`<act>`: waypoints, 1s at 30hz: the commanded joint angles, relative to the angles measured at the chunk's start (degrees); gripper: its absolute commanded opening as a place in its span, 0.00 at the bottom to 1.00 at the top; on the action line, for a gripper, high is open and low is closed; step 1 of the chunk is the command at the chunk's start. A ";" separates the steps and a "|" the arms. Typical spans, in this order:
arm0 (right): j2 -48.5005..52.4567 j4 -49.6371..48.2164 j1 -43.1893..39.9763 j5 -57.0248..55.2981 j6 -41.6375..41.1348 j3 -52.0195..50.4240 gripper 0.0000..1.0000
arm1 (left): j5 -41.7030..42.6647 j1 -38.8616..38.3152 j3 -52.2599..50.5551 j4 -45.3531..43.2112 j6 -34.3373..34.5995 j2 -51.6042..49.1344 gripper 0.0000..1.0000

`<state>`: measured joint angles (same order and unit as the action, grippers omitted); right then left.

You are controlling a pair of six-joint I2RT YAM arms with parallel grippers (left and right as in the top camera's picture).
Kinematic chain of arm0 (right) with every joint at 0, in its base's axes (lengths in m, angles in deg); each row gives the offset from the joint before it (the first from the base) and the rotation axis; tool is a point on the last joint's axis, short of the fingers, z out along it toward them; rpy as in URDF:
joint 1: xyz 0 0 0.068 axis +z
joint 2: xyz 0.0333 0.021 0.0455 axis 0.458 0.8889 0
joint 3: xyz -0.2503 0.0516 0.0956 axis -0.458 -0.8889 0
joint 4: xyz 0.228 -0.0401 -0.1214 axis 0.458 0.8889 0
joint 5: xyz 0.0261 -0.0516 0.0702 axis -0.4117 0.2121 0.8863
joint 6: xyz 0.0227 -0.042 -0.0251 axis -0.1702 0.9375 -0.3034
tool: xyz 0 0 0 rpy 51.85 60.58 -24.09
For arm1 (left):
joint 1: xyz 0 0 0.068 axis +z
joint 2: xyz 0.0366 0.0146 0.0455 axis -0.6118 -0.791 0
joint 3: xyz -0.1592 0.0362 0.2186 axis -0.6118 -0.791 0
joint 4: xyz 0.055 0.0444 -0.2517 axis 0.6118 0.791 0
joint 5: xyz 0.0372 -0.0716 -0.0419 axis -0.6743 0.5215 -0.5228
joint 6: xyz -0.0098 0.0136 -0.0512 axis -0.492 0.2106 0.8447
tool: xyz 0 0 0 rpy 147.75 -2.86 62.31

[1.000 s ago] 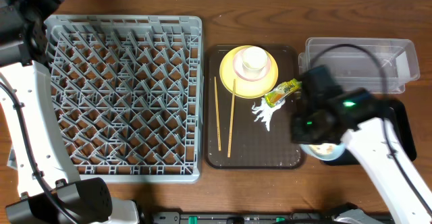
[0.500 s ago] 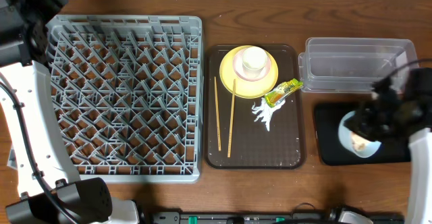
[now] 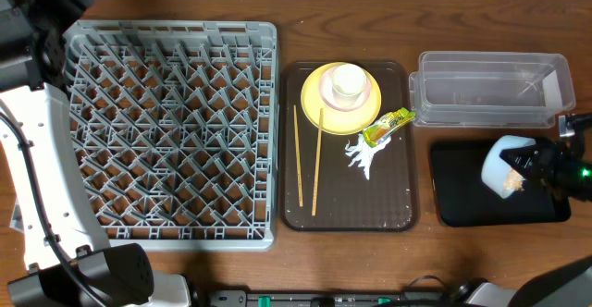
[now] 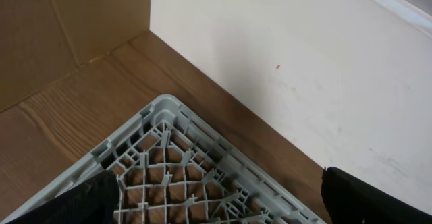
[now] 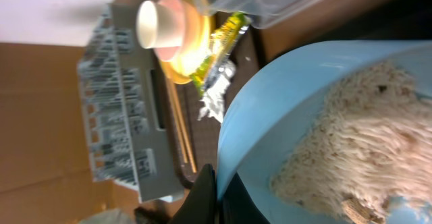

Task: Sort waste into correct bins and load items into the dishwasher rack
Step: 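Carry the blue bowl right over the black tray, then tip the blue bowl to dump rice onto the black tray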

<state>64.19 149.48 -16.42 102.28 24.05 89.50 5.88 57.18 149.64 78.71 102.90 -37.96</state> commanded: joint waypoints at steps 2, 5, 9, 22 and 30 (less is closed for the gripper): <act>4.15 1.84 -0.94 9.35 11.69 1.07 0.01 | -0.13 0.39 0.94 0.09 0.33 0.61 0.97; 6.86 4.33 -1.01 9.35 14.62 1.07 0.01 | -0.13 0.39 0.94 0.09 0.33 0.61 0.97; 10.10 9.09 -1.75 9.92 20.48 1.05 0.01 | -0.11 0.39 0.94 0.11 0.33 0.61 0.97; 24.17 17.59 -9.64 16.48 33.00 1.01 0.01 | -0.13 0.39 0.94 0.09 0.33 0.61 0.97; 29.24 18.18 -10.62 18.99 37.81 0.90 0.01 | -0.13 0.39 0.94 0.04 0.35 0.61 0.97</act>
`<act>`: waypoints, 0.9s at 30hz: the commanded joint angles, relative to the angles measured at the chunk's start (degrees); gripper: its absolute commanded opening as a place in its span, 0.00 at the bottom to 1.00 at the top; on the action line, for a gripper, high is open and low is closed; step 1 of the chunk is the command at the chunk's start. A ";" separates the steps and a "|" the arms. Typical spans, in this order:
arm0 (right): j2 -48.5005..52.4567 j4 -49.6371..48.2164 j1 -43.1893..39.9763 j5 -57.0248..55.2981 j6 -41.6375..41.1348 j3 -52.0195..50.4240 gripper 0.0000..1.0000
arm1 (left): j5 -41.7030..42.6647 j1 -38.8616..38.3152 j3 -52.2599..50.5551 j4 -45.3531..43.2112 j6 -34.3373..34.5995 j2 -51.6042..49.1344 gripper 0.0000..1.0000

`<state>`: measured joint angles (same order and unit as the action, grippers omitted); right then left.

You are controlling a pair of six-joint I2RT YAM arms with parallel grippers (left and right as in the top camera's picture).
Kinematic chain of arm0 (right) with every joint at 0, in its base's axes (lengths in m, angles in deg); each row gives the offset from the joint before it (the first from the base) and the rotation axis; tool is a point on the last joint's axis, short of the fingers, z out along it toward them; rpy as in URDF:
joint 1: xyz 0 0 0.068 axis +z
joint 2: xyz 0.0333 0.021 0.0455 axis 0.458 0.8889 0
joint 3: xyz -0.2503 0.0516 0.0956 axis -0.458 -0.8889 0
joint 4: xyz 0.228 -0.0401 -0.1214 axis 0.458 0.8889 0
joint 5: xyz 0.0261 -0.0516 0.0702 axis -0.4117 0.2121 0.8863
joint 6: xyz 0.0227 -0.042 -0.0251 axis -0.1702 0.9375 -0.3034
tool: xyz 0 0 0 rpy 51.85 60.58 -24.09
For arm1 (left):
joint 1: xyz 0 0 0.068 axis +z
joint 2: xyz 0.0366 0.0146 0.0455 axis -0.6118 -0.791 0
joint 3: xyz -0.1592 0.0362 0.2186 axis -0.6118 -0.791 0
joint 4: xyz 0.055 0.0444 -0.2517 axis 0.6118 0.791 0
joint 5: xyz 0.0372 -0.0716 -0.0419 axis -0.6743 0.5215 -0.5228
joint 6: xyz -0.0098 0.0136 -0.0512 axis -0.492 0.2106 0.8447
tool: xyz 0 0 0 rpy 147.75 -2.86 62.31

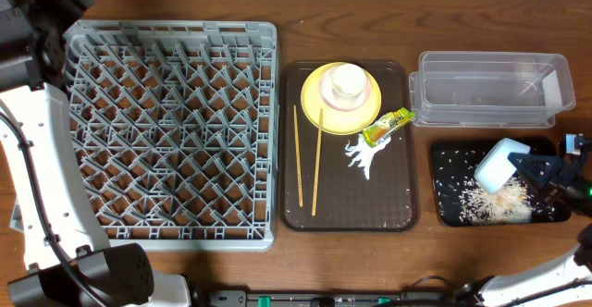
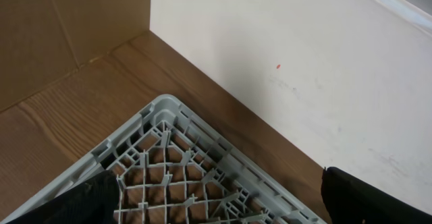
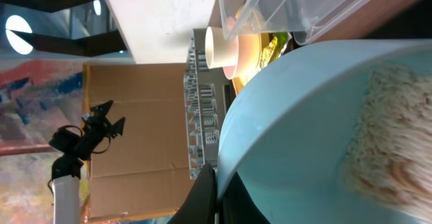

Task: Sort waste into correct bins and load items into the dishwasher rack
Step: 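Tip the blue bowl to dump rice onto the black tray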

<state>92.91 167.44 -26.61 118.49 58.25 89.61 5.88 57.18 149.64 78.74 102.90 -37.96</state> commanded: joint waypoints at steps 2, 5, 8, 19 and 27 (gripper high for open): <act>0.44 0.22 -0.39 1.36 0.02 0.33 0.01 | -0.13 0.39 0.94 0.04 0.35 0.61 0.97; 0.04 0.22 -0.39 0.48 -2.56 -0.59 0.01 | -0.11 0.39 0.94 0.09 0.35 0.61 0.97; 0.11 0.22 -0.72 2.05 0.63 -0.50 0.01 | -0.11 0.39 0.94 0.09 0.35 0.61 0.97; -3.34 0.22 -0.39 11.58 -5.05 -0.50 0.01 | -0.11 0.39 0.94 0.04 0.35 0.61 0.97; -8.48 0.22 -1.16 14.58 -16.52 -0.50 0.01 | -0.13 0.39 0.94 0.09 0.35 0.61 0.96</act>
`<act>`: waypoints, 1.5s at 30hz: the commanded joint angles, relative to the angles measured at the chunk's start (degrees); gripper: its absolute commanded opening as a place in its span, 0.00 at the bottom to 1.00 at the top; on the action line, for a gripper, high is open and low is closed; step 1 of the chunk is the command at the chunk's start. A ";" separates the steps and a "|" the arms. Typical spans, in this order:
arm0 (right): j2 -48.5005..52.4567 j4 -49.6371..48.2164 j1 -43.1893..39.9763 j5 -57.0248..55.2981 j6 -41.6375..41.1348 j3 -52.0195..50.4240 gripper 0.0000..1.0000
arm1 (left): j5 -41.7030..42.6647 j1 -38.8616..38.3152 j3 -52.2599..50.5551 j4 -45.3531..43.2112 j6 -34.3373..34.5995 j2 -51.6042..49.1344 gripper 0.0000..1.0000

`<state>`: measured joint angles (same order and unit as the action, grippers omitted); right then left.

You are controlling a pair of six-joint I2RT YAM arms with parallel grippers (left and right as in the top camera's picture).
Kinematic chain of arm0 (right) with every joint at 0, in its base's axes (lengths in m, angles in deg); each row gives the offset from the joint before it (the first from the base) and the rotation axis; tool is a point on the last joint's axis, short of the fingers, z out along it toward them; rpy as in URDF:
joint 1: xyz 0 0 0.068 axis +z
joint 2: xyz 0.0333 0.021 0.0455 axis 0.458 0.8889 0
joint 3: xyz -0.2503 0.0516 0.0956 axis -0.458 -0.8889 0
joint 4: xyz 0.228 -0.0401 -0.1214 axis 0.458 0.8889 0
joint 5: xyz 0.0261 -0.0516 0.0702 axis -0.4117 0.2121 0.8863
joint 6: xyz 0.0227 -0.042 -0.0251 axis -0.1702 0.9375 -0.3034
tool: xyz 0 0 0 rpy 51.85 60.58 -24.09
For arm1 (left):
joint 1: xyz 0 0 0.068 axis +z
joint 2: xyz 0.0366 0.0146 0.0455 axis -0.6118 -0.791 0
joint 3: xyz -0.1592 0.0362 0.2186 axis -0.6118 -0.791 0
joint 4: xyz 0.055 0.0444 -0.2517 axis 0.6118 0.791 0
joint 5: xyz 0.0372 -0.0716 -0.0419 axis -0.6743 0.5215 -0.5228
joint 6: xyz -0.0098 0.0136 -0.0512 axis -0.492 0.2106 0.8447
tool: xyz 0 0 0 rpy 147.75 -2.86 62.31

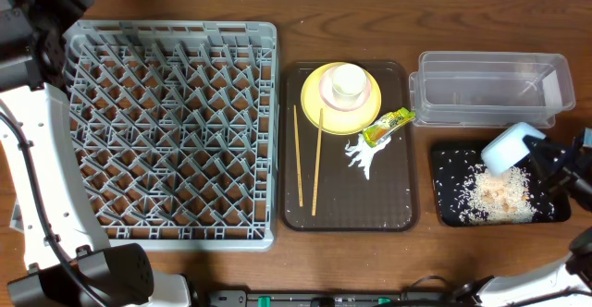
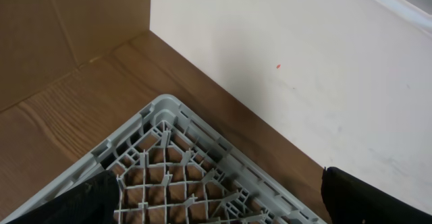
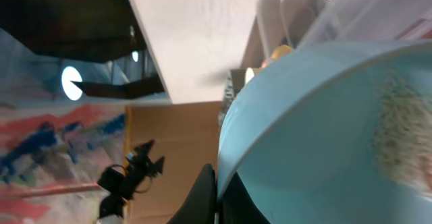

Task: Sort waste into correct bins and load items into the dishwasher rack
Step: 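Tip the blue bowl to dump rice onto the black tray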

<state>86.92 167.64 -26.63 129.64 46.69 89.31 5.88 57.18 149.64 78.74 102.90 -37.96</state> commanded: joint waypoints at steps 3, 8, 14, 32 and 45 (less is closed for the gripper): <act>-3.56 0.00 -1.33 1.01 -5.05 -0.20 0.01 | -0.11 0.39 0.94 0.26 0.35 0.61 0.97; -4.17 0.00 -1.31 0.44 -9.20 -0.24 0.01 | -0.11 0.39 0.94 0.26 0.35 0.61 0.96; -4.81 0.00 -1.27 -0.31 -9.22 -0.31 0.01 | -0.11 0.39 0.94 0.26 0.35 0.61 0.97; -6.14 -0.24 -0.90 0.81 -8.28 -0.31 0.01 | -0.11 0.39 0.90 0.61 0.35 0.55 0.96; -5.81 -5.86 -0.87 0.20 -11.76 -0.24 0.01 | -0.11 0.39 0.90 1.53 0.35 0.48 0.97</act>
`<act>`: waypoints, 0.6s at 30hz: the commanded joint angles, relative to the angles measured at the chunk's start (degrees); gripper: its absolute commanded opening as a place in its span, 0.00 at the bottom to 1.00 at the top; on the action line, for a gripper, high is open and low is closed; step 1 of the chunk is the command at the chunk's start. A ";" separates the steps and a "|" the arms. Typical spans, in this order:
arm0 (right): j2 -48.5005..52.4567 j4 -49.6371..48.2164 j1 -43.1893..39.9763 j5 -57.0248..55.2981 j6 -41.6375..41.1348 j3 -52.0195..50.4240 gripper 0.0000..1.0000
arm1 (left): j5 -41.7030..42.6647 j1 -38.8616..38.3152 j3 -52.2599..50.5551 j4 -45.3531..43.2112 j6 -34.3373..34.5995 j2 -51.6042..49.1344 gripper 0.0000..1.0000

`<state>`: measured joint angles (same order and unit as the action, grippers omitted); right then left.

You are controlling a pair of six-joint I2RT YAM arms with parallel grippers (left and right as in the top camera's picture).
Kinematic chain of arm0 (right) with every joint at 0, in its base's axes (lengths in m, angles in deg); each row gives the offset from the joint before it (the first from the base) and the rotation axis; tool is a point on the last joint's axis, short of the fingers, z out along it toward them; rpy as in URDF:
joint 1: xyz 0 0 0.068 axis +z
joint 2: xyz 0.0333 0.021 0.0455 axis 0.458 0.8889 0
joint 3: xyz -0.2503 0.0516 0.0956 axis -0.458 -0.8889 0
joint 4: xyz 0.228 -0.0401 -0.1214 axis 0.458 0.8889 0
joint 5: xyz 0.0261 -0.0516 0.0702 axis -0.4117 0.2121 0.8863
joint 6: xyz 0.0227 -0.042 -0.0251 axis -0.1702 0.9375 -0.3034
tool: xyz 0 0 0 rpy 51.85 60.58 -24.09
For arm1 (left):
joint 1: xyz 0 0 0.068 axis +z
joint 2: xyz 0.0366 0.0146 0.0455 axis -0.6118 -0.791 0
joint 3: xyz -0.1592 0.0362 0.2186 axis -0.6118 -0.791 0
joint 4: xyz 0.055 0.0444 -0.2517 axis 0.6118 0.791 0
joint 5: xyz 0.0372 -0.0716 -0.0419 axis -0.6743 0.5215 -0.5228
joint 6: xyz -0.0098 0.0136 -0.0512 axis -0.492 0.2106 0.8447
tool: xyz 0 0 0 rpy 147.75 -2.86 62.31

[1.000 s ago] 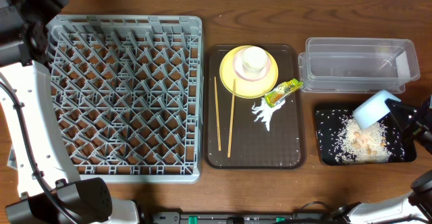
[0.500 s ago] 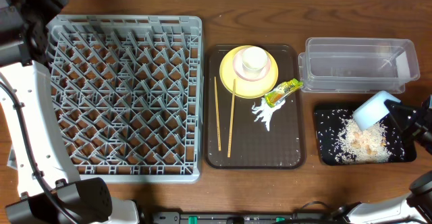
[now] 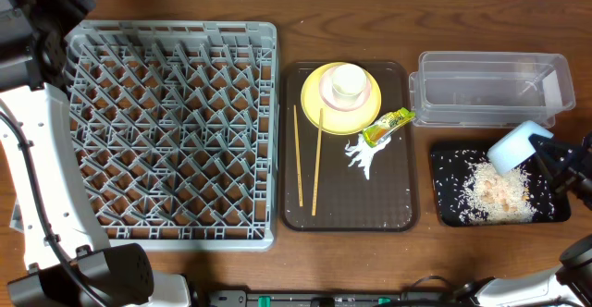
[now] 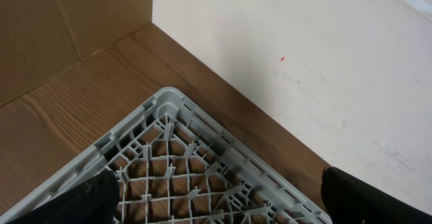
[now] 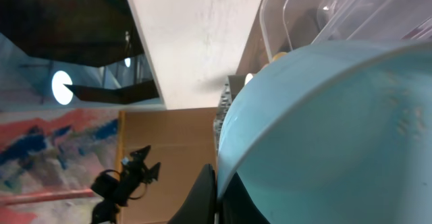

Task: Sort waste into correct bins and load items into the dishwasher rack
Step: 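Tip the blue bowl to dump rice onto the black tray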

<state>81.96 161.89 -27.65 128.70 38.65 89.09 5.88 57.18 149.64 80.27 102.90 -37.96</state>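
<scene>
A light blue bowl point(image 3: 514, 146) is tipped over the black bin point(image 3: 446, 207) at the right, and my right gripper point(image 3: 548, 153) is shut on its rim. In the right wrist view the bowl point(image 5: 337, 129) fills the frame and its inside looks bare, with my fingers point(image 5: 206, 193) pinching the rim. A heap of rice point(image 3: 495, 191) lies in the black bin. The grey dishwasher rack point(image 3: 171, 131) lies at the left. My left gripper point(image 4: 216, 204) hangs open over the rack's far left corner point(image 4: 165, 99).
A brown tray point(image 3: 398, 210) in the middle holds a yellow plate point(image 3: 314, 90) with a pink bowl and white cup point(image 3: 348, 81), two chopsticks point(image 3: 317, 159), a green wrapper point(image 3: 388, 125) and crumpled white plastic point(image 3: 363, 154). A clear plastic bin point(image 3: 490, 90) stands at the back right.
The blue bowl sits slightly further right and is turned more; the last rice seen inside it is gone. The left wrist view has shifted a little over the rack corner.
The right gripper held the blue bowl, full of rice, over the bare black bin. Then the bowl was tipped and rice lay scattered in the bin. The heap had grown a moment later. Now the bowl looks bare and the rice lies in the bin.
</scene>
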 commanded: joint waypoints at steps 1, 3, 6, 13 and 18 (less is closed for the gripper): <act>-1.01 0.02 0.20 2.36 -2.80 -0.02 0.01 | -0.11 0.39 0.90 0.00 0.35 0.48 0.97; -1.05 -2.16 0.17 1.57 -1.25 -0.02 0.01 | -0.11 0.39 0.90 -0.02 0.35 0.48 0.97; -0.96 -1.20 0.24 1.68 -4.72 0.00 0.01 | -0.11 0.39 0.90 0.02 0.35 0.48 0.97; -1.09 5.77 3.65 -1.57 6.10 0.02 0.01 | -0.09 0.11 0.90 0.02 0.35 0.48 0.97; -3.32 5.64 13.66 -3.15 8.07 0.09 0.01 | -0.09 -0.31 0.90 0.09 0.35 0.48 0.97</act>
<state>81.63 167.51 -19.50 126.10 42.52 89.09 5.88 57.12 149.64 80.33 102.90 -37.96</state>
